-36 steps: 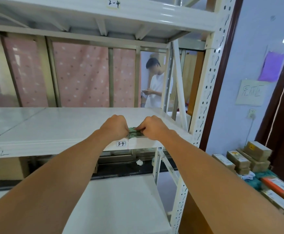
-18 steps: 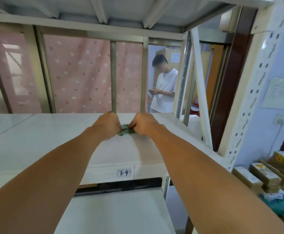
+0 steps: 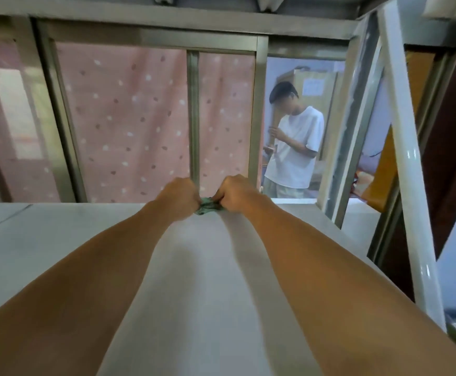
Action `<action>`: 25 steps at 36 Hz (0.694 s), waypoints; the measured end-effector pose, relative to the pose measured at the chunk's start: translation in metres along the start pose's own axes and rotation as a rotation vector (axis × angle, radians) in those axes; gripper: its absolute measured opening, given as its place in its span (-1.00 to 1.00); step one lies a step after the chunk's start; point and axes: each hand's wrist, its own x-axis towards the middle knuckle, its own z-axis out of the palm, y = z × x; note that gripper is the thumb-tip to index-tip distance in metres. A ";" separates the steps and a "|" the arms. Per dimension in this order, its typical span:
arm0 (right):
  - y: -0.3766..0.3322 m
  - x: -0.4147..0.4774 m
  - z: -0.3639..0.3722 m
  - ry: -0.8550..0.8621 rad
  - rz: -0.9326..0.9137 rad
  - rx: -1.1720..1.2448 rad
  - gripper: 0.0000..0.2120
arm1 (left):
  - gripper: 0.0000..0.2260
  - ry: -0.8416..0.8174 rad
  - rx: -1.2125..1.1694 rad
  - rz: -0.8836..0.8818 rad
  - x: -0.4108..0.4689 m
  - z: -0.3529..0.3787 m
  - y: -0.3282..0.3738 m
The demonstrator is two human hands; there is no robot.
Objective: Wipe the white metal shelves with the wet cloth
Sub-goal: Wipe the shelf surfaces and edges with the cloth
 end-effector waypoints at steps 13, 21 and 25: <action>-0.035 0.022 0.009 -0.013 -0.026 0.018 -0.76 | -0.83 -0.032 -0.001 -0.071 0.009 -0.022 -0.034; -0.073 0.004 0.014 0.000 -0.067 0.013 -0.73 | -0.82 -0.023 0.026 -0.064 -0.021 -0.044 -0.065; -0.090 -0.016 0.010 -0.011 -0.071 -0.009 -0.74 | -0.83 -0.048 0.080 -0.037 -0.047 -0.059 -0.063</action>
